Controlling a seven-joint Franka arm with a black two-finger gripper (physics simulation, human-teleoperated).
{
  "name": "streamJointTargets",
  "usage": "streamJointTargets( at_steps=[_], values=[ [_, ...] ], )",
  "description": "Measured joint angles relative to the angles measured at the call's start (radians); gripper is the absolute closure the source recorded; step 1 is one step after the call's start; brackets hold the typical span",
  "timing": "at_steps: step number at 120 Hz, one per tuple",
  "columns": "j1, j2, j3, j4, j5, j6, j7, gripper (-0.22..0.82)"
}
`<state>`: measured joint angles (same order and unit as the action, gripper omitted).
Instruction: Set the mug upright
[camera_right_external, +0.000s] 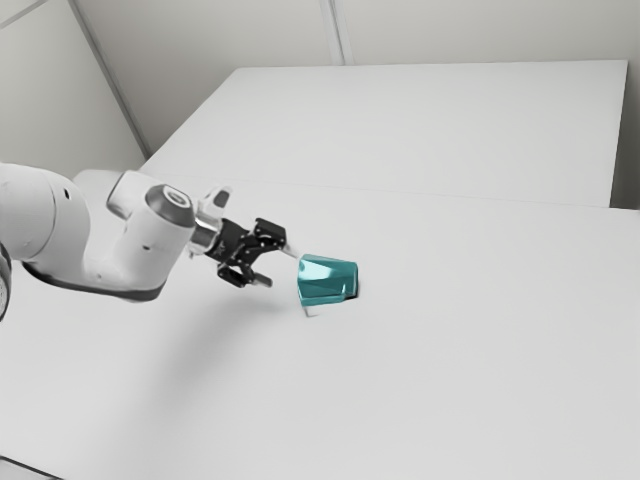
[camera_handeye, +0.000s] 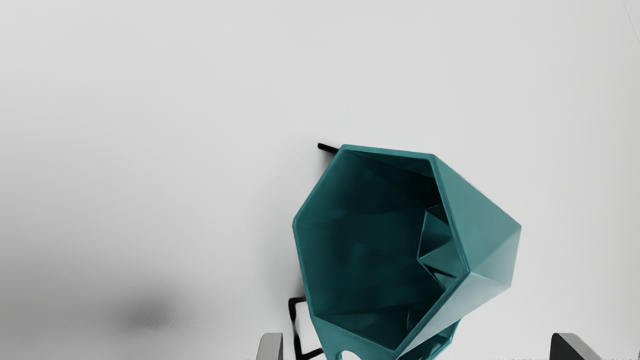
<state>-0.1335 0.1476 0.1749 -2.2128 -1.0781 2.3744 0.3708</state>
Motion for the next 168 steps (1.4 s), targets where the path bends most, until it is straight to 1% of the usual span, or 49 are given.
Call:
streamJointTargets(
  at_steps=[44,60,99,120,128,144,168],
  values=[
    [-0.027,0.063,0.001,0.019,-0.187,-0.001,0.18,0.03],
    [-0.035,0.067,0.001,0.032,-0.213,0.0,0.228,0.03],
    [-0.055,0.12,0.002,0.095,-0.239,0.002,0.308,0.05],
    [-0.058,0.137,0.011,0.1,-0.278,-0.015,0.338,0.06],
    [-0.058,0.141,0.016,0.1,-0.293,-0.024,0.348,0.09],
    [-0.061,0.145,0.018,0.102,-0.307,-0.034,0.366,0.21],
    [-0.068,0.15,0.018,0.104,-0.315,-0.041,0.386,0.42]
  ],
)
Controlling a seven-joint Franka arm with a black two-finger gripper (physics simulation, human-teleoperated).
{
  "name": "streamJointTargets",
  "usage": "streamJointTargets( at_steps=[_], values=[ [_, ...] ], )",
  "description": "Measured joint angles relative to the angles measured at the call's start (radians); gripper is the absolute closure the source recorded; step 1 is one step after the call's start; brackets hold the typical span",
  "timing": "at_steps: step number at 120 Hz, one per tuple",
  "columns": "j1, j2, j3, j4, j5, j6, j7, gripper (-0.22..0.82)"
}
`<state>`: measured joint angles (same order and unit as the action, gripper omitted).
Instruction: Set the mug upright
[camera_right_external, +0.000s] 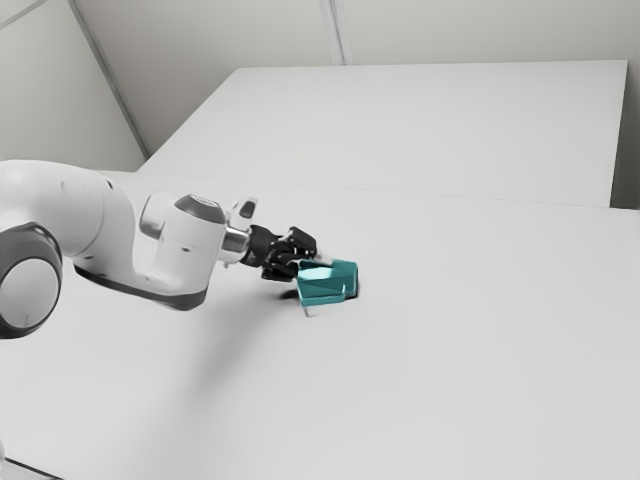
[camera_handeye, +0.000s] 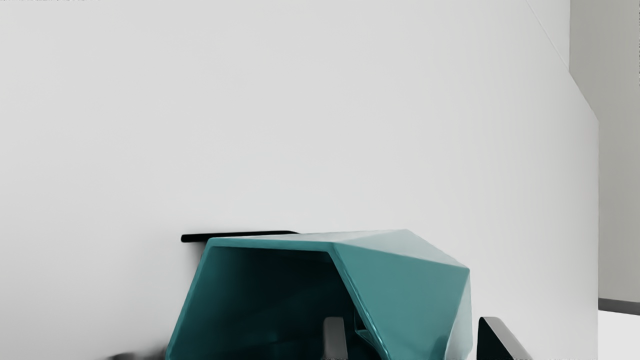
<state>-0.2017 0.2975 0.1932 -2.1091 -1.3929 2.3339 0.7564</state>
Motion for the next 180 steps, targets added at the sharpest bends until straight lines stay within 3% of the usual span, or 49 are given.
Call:
streamJointTargets(
  at_steps=[13,51,92,128,180],
  values=[
    [-0.001,-0.001,0.0,0.001,-0.002,-0.001,0.008,0.53],
    [-0.002,-0.015,0.003,0.035,0.001,-0.003,0.024,0.73],
    [-0.01,-0.109,0.003,0.055,0.043,-0.001,0.023,0.77],
    [-0.009,-0.22,0.0,0.055,0.538,0.002,-0.154,0.78],
    [-0.036,-0.179,-0.027,0.08,1.234,-0.029,-0.547,0.78]
  ],
)
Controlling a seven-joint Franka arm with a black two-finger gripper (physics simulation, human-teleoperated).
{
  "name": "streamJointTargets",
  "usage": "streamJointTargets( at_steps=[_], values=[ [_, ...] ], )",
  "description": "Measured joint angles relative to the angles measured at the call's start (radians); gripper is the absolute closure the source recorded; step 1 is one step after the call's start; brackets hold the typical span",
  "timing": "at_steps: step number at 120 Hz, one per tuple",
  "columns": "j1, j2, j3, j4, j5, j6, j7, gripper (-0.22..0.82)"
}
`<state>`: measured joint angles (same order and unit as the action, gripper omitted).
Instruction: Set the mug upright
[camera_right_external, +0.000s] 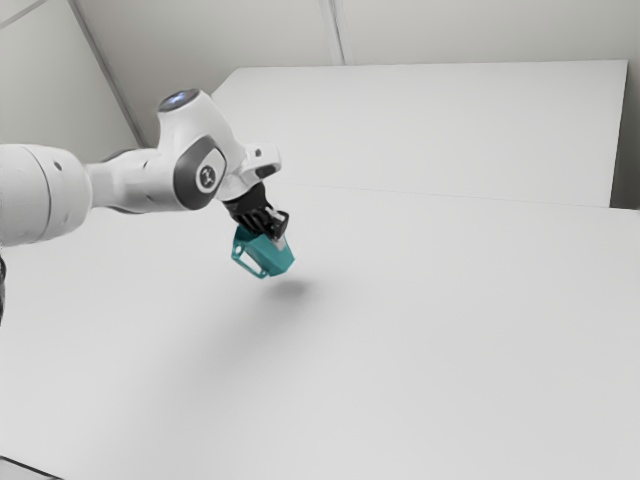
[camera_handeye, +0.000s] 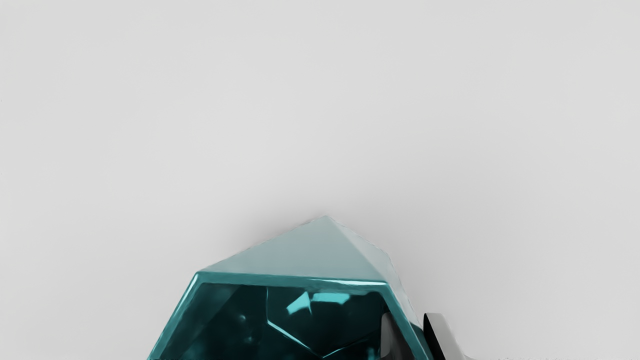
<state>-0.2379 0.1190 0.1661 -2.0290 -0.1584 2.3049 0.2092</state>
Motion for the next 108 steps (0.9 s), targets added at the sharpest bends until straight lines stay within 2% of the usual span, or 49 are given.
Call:
streamJointTargets(
  at_steps=[42,108],
  values=[
    [-0.023,0.086,-0.007,0.056,0.195,-0.046,-0.26,0.78],
    [-0.023,0.16,-0.007,0.078,0.226,-0.057,-0.477,0.78]
  ],
)
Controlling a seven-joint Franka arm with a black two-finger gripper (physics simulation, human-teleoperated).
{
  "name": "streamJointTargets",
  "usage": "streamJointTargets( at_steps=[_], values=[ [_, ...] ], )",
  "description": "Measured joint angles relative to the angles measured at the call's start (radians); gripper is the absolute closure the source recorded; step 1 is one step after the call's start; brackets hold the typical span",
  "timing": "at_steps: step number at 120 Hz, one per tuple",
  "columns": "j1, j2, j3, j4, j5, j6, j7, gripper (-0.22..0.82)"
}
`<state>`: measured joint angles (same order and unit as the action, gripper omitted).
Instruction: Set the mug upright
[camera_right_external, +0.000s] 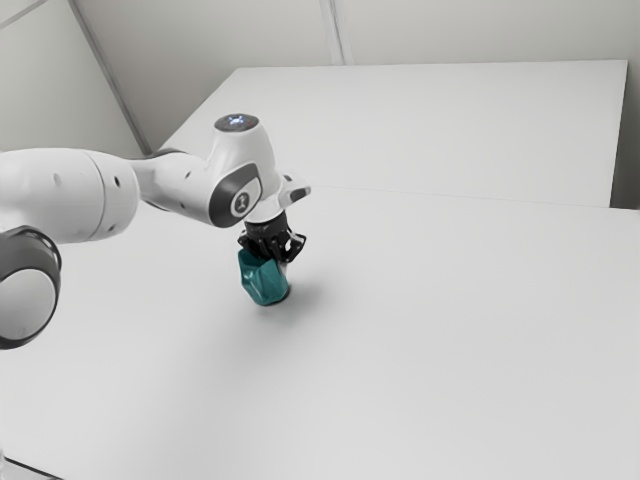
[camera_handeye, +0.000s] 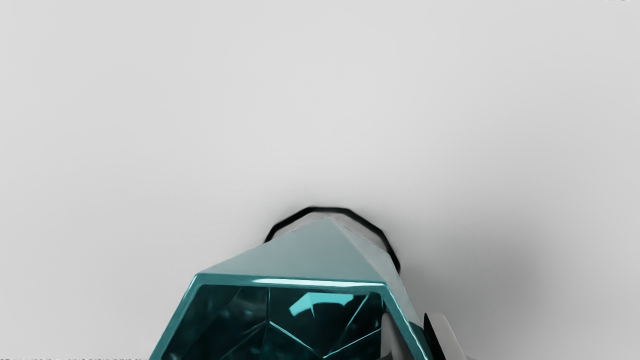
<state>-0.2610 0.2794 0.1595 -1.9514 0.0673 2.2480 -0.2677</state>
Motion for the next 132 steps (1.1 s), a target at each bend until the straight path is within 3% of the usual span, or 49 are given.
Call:
streamJointTargets(
  at_steps=[31,44,63,77,116,132],
  values=[
    [0.0,0.01,0.001,0.0,0.0,0.002,-0.05,0.77],
    [0.001,0.012,0.002,0.0,-0.007,0.003,-0.057,0.63],
    [-0.001,0.007,0.003,0.0,-0.012,0.002,-0.065,0.33],
    [-0.003,-0.015,0.003,0.005,-0.013,-0.001,-0.07,0.2],
    [0.007,-0.238,0.004,0.013,-0.019,-0.128,-0.07,0.06],
    [0.062,-0.279,-0.005,0.126,-0.038,-0.234,-0.024,0.04]
  ],
)
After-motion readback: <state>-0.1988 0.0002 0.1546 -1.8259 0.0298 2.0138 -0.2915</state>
